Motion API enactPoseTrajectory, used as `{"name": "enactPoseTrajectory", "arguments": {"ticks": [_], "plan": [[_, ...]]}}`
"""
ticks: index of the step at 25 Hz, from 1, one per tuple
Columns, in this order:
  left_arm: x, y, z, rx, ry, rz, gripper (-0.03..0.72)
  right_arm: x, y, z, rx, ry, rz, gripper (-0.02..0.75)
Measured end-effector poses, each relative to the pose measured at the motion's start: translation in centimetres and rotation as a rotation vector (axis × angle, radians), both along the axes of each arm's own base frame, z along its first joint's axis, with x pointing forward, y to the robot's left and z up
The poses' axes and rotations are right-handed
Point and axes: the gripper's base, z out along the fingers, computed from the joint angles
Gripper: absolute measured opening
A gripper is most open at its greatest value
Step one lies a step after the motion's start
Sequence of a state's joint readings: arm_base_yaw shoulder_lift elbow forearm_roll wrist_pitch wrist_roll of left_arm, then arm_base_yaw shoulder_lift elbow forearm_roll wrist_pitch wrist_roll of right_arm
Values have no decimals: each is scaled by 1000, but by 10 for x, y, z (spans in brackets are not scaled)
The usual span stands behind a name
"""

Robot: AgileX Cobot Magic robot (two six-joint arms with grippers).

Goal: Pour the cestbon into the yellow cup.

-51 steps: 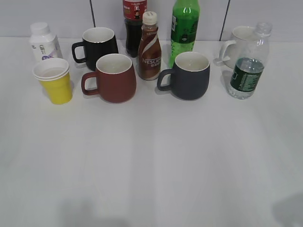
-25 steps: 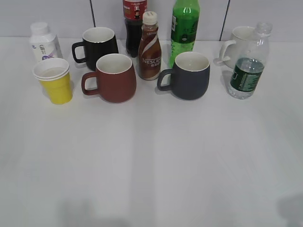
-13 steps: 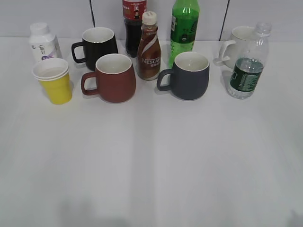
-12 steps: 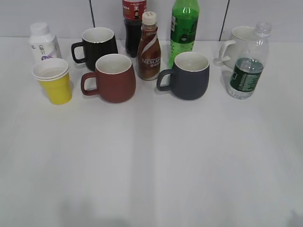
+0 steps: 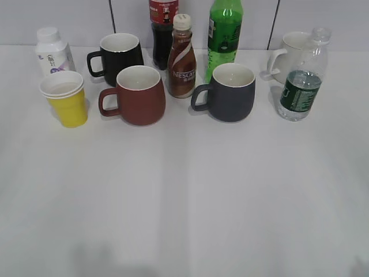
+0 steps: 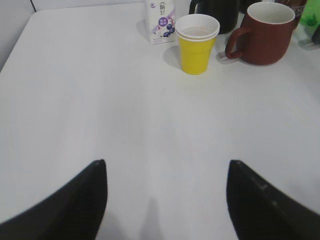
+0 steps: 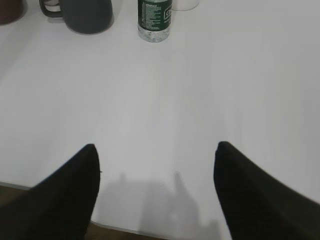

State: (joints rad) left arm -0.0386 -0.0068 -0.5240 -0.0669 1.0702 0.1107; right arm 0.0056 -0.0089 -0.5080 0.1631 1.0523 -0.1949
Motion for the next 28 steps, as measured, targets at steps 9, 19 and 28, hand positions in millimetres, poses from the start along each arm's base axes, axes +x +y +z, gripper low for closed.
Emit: {"name": "enactPoseTrajectory", "arguments": {"ticks": [9, 19, 28], "plan": [[0, 0, 0, 0, 0, 0, 563, 0, 0, 0, 0, -1, 0, 534], [0, 0, 0, 0, 0, 0, 563, 0, 0, 0, 0, -1, 0, 534], [0, 0, 0, 0, 0, 0, 563, 0, 0, 0, 0, -1, 0, 534]]}}
